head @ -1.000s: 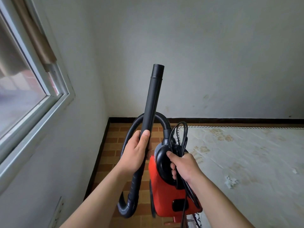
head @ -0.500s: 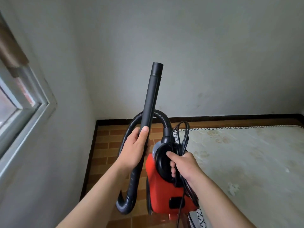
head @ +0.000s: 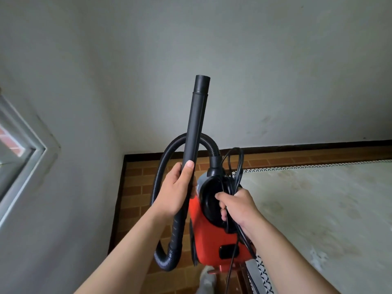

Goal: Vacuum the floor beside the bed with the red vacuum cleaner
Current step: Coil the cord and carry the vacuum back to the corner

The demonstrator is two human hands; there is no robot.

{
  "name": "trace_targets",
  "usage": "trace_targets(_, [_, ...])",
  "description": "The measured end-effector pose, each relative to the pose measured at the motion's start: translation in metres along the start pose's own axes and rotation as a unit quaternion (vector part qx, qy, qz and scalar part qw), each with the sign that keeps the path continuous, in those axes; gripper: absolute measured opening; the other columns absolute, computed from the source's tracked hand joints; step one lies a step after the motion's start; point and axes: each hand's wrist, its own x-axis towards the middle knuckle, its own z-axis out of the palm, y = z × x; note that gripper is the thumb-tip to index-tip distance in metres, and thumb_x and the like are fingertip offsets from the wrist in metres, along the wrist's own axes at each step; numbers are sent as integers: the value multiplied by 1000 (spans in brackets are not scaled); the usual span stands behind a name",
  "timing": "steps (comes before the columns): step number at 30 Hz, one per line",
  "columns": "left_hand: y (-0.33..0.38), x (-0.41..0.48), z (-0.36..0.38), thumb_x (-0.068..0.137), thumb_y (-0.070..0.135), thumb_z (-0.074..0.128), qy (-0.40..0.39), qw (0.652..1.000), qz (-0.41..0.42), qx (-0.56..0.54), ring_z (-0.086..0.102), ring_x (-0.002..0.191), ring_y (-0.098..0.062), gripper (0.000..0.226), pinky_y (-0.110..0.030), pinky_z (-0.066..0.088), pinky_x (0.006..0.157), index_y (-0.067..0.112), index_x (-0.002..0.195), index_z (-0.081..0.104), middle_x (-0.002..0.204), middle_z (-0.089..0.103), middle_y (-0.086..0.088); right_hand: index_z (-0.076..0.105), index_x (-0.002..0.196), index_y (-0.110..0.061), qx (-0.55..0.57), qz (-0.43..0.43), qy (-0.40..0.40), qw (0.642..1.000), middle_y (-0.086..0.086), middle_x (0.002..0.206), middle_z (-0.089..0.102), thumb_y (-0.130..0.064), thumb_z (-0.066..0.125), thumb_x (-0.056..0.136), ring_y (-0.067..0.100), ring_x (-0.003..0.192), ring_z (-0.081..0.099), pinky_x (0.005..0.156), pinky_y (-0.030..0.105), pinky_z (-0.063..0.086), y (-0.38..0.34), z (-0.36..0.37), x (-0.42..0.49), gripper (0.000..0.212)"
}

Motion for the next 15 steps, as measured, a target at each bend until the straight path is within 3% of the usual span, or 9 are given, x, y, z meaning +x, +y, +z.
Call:
trace_targets(2, [-5, 22, 2, 103, 49, 47, 19, 1000, -10, 4, 54, 61, -12, 54, -24, 50, 58, -5, 100, 51, 70, 56, -2, 56, 60, -6, -11, 8, -10, 1000, 11, 50, 53, -18, 67, 83, 25, 44, 50, 54, 33, 49, -4, 1, 28, 28])
trace_targets(6, [-13, 77, 8, 97, 61, 48, 42, 999, -26, 10, 54, 66, -16, 61, -33, 50, 64, 0, 97, 52, 73, 55, -1, 56, 57, -7, -24, 9, -36, 999, 9, 49, 54, -20, 66, 84, 24, 44, 52, 54, 32, 50, -20, -4, 90, 31])
trace_targets(9, [-11, 119, 17, 101, 56, 45, 66, 997, -29, 34, 54, 67, 3, 50, -8, 47, 62, 7, 105, 57, 87, 57, 4, 56, 62, -6, -10, -4, -56, 998, 6, 50, 52, -14, 65, 87, 21, 43, 49, 49, 30, 48, -39, -10, 134, 28])
trace_targets(10, [-8, 132, 20, 102, 54, 44, 72, 996, -26, 42, 53, 65, 4, 50, -7, 45, 61, 5, 104, 56, 87, 56, 3, 55, 64, -6, -8, -9, -63, 998, 6, 51, 51, -12, 65, 88, 20, 43, 49, 48, 30, 47, -46, -13, 149, 27])
trace_targets(13, [-4, 167, 24, 99, 62, 44, 77, 995, -11, 65, 53, 71, -8, 64, -23, 48, 68, -1, 103, 55, 82, 56, -4, 57, 63, -9, -22, -26, -84, 996, 6, 53, 53, -16, 64, 87, 22, 43, 50, 51, 32, 46, -66, -17, 189, 26])
trace_targets(15, [-3, 189, 24, 97, 65, 43, 79, 994, -17, 66, 55, 70, -12, 67, -26, 48, 68, -1, 102, 56, 80, 57, -5, 58, 61, -11, -42, -31, -88, 995, 7, 53, 56, -20, 65, 85, 22, 44, 52, 53, 34, 47, -75, -17, 212, 26])
